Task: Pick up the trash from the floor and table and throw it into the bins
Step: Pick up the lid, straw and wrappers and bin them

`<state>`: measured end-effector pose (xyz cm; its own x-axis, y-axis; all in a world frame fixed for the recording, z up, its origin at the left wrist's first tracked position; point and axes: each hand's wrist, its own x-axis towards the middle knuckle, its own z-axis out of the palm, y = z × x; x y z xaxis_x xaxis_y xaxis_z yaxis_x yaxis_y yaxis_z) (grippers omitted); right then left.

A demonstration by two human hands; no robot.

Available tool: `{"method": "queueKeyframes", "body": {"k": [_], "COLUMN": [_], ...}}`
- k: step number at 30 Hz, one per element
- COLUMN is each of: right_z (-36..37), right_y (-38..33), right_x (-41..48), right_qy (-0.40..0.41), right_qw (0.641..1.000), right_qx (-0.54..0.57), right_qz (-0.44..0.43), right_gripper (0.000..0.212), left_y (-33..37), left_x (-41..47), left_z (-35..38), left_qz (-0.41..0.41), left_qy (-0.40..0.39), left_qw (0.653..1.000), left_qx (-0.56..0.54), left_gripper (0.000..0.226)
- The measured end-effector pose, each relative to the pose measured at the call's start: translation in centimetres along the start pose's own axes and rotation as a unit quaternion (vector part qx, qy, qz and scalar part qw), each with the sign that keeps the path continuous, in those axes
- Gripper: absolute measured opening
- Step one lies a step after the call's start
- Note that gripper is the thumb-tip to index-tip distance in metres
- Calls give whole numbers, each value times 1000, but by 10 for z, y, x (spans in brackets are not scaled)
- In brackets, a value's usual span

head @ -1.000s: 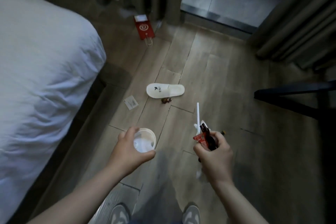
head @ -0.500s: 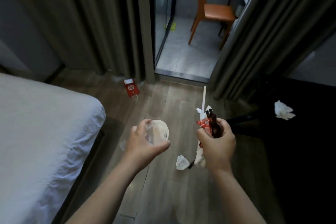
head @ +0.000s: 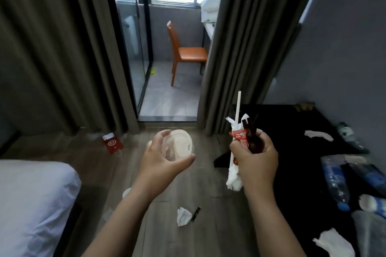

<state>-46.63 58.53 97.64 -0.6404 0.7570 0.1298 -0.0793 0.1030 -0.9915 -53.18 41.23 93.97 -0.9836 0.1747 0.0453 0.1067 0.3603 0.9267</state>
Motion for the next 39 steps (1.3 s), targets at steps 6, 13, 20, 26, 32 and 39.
{"method": "queueKeyframes", "body": {"k": [6,13,20,26,32,39], "right_z": [-38,-93,-182,-235,-274,-315], "right_y": [-20,-31,-59,-84,-103,-144], "right_x": [-41,-148,-300,-436,-593,-795], "right_qy": [145,330,539,658,717,800], "right_qw": [989,944,837,746,686,585], "right_qx": [-13,-19,-90,-102,-116,-118], "right_qz": [-16,7,-10,-22,-40,-65], "right_gripper": [18,21,19,17,19,15], "left_y": [32,39,84,107,103,94], "left_x": [-2,-47,-188,-323,-485,-699], "left_z": [8,27,63,63,34,-17], "left_qz": [74,148,228,281,303,341], "left_qy": [-138,-303,-528,-628,-698,-773], "left_qw": [987,940,814,720,640,522], "left_qx": [-28,-48,-79,-92,-107,-118], "left_gripper": [85,80,65,82,88,81]}}
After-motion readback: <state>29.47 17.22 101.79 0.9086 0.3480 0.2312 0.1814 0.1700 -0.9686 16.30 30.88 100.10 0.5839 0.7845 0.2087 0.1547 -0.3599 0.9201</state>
